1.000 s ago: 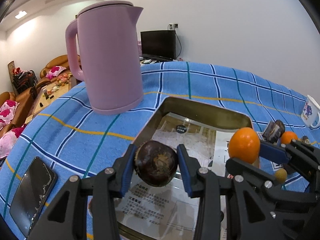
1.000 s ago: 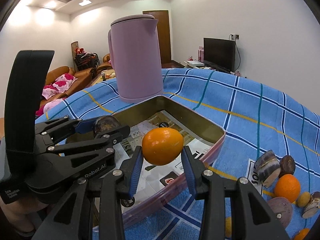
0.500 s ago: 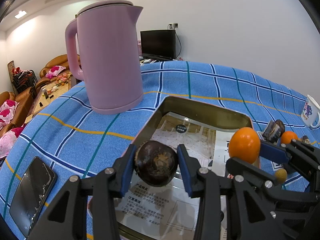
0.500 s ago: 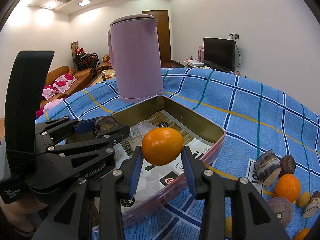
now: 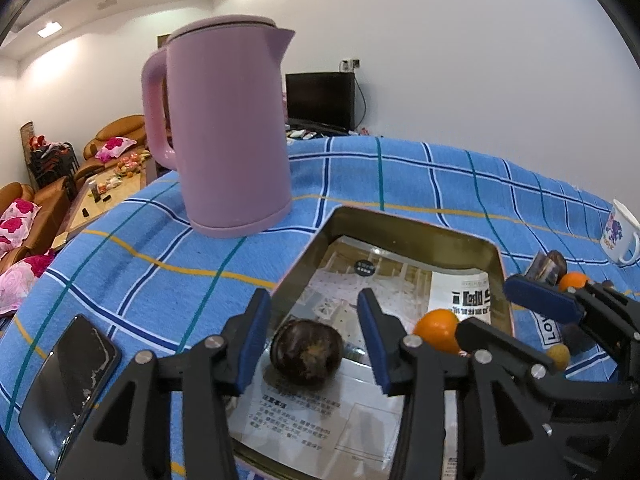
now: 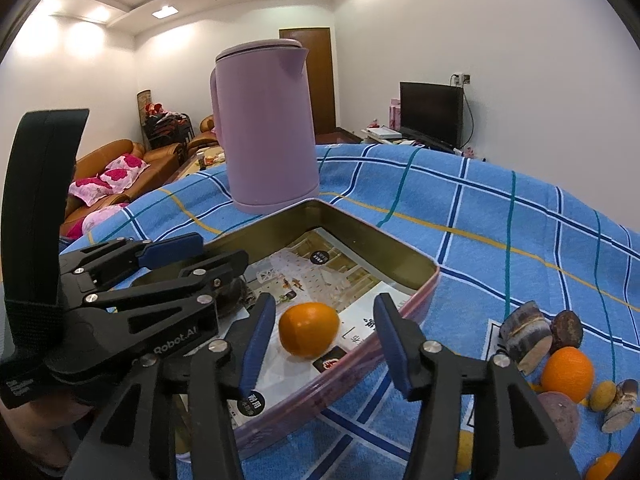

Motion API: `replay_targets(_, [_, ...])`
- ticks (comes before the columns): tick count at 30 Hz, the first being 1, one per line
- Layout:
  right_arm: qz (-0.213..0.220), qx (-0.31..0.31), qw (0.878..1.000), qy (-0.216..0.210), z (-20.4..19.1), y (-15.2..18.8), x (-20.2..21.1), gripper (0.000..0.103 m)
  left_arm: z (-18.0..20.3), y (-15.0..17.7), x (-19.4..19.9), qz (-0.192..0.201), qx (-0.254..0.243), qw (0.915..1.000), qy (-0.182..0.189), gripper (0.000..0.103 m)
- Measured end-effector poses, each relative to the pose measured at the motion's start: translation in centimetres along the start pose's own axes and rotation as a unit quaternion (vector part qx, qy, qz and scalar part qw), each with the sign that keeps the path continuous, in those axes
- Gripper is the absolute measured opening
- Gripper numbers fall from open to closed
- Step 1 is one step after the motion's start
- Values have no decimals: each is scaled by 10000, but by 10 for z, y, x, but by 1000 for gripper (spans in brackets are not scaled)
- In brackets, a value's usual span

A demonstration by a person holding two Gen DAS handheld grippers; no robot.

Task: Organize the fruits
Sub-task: 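Open both grippers to drop the fruits into the tin, then grasp the small yellow-green fruit with the left gripper while the right gripper approaches another tangerine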

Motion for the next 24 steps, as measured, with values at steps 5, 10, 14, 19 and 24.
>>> replay_targets(5, [267, 106, 9993, 254, 7, -4, 16, 69, -6, -8, 18, 435, 108, 9989, -152, 78])
replay_targets(10, [529, 267, 9964, 615, 22, -6, 44, 69, 15, -6, 27, 472, 26, 9989, 56, 78])
replay_targets(14, [688, 288, 9903, 1175, 53, 0, 73, 69, 45, -7, 37, 545, -116, 9979, 325, 78])
replay_targets(19, [731, -330, 9813, 1753, 109, 16, 114, 69, 91, -6, 50, 551, -401, 9952, 699, 78])
replay_targets(24, [705, -1130, 9661, 2212, 163, 39, 150, 69, 135, 3, 53, 438, -688, 9913, 1029, 78])
Point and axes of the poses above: each gripper's, at about its wrist camera, not at the fingertips, and x roughly against the way its jaws point, z to its right, y to its underside, the point moved 9 cm from there along -x, roughly the way its jaws point, and after that the axes turned 7 degrees about z, right-handed, at the moved point
